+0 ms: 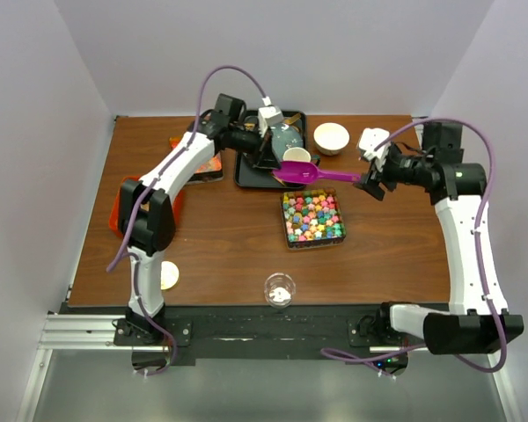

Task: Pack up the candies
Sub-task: Pick up the spatula from the center of the board.

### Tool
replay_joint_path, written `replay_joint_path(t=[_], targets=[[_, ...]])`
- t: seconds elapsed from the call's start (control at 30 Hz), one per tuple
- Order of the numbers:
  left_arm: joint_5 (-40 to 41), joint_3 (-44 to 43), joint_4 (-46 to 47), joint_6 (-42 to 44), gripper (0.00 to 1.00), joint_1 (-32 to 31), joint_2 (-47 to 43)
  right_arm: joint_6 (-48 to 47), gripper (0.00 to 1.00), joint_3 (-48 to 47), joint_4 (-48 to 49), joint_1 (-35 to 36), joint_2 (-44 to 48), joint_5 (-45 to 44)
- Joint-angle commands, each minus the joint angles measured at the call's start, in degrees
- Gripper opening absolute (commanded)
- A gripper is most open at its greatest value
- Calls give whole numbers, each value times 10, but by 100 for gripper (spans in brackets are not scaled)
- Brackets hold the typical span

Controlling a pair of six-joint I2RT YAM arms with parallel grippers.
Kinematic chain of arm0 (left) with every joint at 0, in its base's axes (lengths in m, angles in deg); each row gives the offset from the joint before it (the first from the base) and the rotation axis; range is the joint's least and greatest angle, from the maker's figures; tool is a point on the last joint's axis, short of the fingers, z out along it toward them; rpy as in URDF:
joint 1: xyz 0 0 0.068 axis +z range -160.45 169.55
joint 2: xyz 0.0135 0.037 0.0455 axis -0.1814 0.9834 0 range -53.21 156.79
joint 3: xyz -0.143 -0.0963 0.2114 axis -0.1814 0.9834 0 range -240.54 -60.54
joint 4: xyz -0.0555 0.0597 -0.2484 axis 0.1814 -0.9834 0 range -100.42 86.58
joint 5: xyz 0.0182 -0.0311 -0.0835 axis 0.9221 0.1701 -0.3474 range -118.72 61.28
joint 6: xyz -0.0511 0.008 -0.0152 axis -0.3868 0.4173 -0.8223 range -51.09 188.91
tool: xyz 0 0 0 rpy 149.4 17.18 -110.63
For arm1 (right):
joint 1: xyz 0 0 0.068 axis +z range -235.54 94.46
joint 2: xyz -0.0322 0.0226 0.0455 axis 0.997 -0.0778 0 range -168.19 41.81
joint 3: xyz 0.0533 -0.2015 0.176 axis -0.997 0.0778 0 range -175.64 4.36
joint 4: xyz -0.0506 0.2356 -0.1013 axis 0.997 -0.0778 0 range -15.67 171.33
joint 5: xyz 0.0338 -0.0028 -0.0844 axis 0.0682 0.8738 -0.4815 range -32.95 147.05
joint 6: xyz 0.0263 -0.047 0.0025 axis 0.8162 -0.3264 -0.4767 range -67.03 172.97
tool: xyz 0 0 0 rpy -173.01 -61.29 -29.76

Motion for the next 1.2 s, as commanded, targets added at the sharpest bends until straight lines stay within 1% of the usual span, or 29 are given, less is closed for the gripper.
replay_joint_path(t=[0.0, 0.1, 0.23, 0.3, 0.33, 0.47, 0.67, 0.8, 0.93, 1.07, 1.17], targets=[[-113, -13, -47, -17, 0, 2, -6, -86, 71, 60, 94, 33, 17, -7], [-153, -2, -58, -31, 0, 6, -1, -101, 70, 86, 138, 56, 14, -20], [-194, 33, 1, -110, 0, 13, -2, -123, 70, 86, 145, 81, -15, -32], [-215, 45, 24, -130, 0, 17, -3, -122, 70, 78, 139, 87, -38, -35], [-221, 48, 34, -156, 0, 18, -3, -122, 69, 68, 135, 90, -43, -36], [-243, 68, 95, -219, 0, 28, -2, -163, 68, 49, 96, 98, -64, -37], [-233, 69, 106, -218, 0, 31, 1, -168, 68, 23, 52, 98, -63, -31], [-231, 69, 100, -208, 0, 31, 0, -180, 68, 8, 2, 99, -77, -45], [-226, 69, 94, -199, 0, 31, -3, -159, 67, 13, 13, 98, -89, -56], [-230, 72, 92, -199, 0, 31, -3, -143, 66, 14, 22, 100, -93, -44], [-237, 80, 110, -215, 0, 31, -4, -142, 65, 22, 33, 104, -90, -42]])
